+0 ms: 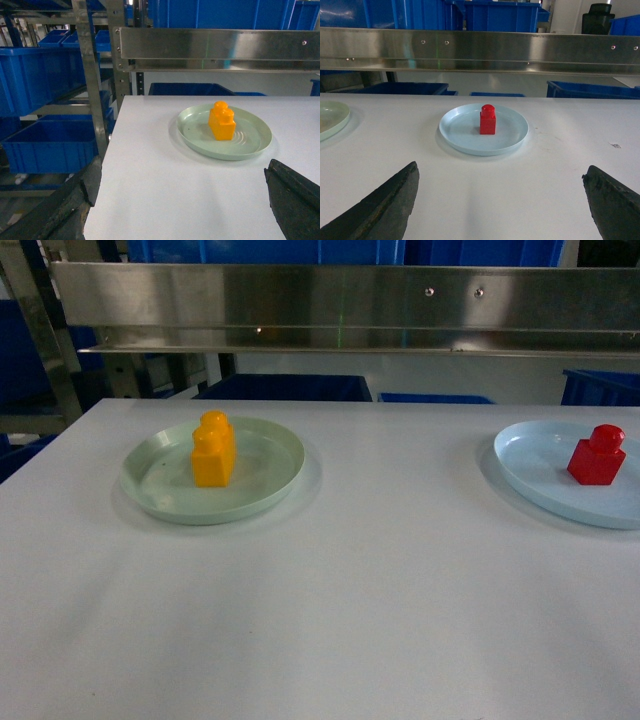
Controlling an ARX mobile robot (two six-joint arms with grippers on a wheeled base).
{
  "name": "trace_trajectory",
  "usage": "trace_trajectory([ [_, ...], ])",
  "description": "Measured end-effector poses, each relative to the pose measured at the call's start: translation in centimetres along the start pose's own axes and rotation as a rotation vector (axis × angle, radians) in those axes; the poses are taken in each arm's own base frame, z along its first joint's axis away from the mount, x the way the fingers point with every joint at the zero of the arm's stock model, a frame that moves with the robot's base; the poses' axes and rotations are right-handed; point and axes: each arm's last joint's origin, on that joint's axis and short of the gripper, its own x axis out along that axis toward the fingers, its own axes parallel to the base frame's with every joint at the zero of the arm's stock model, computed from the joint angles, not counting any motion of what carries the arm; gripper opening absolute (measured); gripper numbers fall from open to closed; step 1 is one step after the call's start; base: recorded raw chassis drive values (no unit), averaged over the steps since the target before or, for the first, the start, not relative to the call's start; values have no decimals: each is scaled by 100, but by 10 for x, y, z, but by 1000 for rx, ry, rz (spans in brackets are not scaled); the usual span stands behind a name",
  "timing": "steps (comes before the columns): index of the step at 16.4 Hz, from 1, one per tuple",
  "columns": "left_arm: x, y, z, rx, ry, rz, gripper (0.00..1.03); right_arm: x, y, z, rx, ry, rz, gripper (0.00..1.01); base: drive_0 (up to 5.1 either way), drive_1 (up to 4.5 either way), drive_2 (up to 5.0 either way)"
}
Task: Sort and place red and yellow blocks in left bins
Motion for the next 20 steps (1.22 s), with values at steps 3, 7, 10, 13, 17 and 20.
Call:
trace_trajectory([
  [3, 0, 0, 0, 0, 0, 0, 98, 0, 0, 0, 0, 0, 0, 98, 0, 0, 0],
  [7, 0, 0, 0, 1, -2, 1, 98, 0, 0, 0, 0, 0, 0, 98, 0, 0, 0],
  [10, 1, 0, 5, 7, -43, 11, 98, 0, 0, 0, 0, -3, 0, 98, 0, 0, 0],
  [13, 2, 0, 12, 6, -42, 13, 98, 2, 0, 3, 0, -25, 7, 98, 0, 0, 0],
  [17, 85, -5, 115, -28, -24, -82, 98, 97, -15, 96, 84, 66, 76, 98, 0, 0, 0],
  [20, 237, -30, 73, -122, 477, -240, 98, 261, -11, 72, 97, 297, 56, 98, 0, 0, 0],
])
